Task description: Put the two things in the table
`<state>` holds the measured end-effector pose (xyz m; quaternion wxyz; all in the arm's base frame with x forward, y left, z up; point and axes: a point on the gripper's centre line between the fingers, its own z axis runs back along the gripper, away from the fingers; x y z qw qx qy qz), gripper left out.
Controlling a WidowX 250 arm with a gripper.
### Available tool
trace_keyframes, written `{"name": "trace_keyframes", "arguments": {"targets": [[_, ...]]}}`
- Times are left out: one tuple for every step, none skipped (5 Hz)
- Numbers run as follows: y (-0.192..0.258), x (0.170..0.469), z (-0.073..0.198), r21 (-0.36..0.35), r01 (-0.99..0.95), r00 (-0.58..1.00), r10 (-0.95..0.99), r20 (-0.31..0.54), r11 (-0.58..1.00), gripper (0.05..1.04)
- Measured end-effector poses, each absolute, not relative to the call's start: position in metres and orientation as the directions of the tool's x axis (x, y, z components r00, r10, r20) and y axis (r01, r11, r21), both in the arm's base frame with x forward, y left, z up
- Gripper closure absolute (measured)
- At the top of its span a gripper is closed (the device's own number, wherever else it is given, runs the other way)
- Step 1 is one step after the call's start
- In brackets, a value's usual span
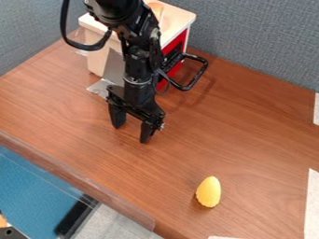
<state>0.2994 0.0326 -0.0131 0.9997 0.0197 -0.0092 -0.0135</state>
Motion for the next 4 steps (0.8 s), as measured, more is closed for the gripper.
{"name": "trace_keyframes", "arguments": {"targets": [[0.031, 0.3, -0.012, 0.028, 0.025, 1.0, -0.025, 0.014, 0.999, 0.082], [0.038, 0.29, 0.004, -0.061, 0.003, 1.0, -0.003, -0.01, 0.998, 0.082], [0.041, 0.3, 0.043, -0.09, 0.027, 0.998, -0.022, 0.058, 0.996, 0.082], [0.045, 0.31, 0.077, -0.066, 0.031, 0.995, -0.024, 0.101, 0.997, 0.082]]}}
